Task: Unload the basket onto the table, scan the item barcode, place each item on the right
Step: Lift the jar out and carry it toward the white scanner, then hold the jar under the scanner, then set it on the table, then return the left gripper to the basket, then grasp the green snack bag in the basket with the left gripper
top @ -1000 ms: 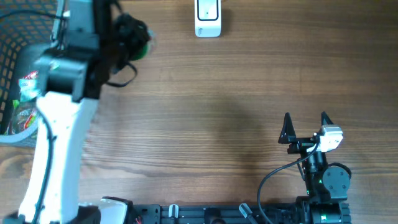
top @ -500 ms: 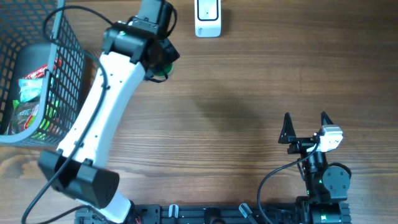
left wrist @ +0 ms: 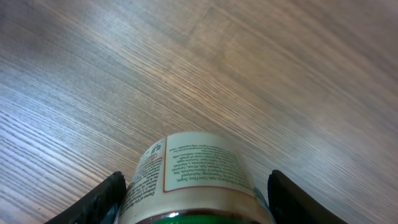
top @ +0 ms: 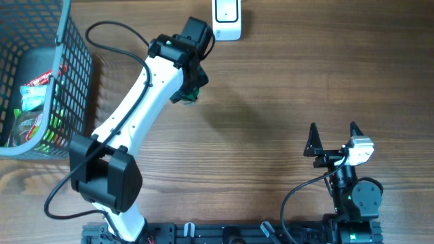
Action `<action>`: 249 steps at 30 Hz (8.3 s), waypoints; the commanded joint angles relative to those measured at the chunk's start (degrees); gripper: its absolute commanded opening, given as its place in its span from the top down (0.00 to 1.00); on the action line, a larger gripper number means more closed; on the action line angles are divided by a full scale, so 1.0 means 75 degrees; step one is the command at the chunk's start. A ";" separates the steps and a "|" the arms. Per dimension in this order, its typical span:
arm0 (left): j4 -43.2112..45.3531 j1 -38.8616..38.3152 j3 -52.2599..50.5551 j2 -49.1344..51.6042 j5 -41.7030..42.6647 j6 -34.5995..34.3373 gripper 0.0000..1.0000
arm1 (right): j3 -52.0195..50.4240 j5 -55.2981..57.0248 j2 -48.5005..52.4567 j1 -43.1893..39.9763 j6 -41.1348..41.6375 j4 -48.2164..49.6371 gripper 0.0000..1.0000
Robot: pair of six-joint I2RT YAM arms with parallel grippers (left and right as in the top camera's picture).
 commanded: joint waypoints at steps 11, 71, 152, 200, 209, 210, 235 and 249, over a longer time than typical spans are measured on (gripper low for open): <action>0.2567 -0.0038 -0.1813 0.0009 -0.0143 0.0428 0.66 | -0.0009 -0.0125 0.0020 -0.0020 0.0111 0.0026 0.00; -0.0615 0.2882 0.1813 -0.3238 -0.1859 -0.0172 0.00 | -0.0009 -0.0122 0.0020 -0.0020 0.0117 0.0026 0.00; 0.1250 0.8647 0.0498 0.0233 0.1288 0.1591 0.00 | -0.0009 -0.0125 0.0020 -0.0020 0.0114 0.0026 0.00; 0.0376 0.8862 0.0449 0.1877 0.0280 0.1623 0.96 | -0.0009 -0.0125 0.0020 -0.0020 0.0117 0.0026 0.00; -0.0437 0.8941 0.1687 0.0516 0.0315 0.1617 0.96 | -0.0009 -0.0125 0.0020 -0.0020 0.0114 0.0026 0.01; -0.0525 0.8941 0.1894 0.0323 0.0315 0.1617 0.96 | -0.0009 -0.0125 0.0020 -0.0020 0.0111 0.0026 0.00; -0.1303 0.8921 0.3439 -0.0003 0.0632 0.1393 0.00 | -0.0009 -0.0122 0.0020 -0.0020 0.0111 0.0026 0.00; -0.2087 0.8754 0.3212 0.1859 0.0708 0.2113 0.00 | -0.0009 -0.0125 0.0020 -0.0020 0.0111 0.0026 0.00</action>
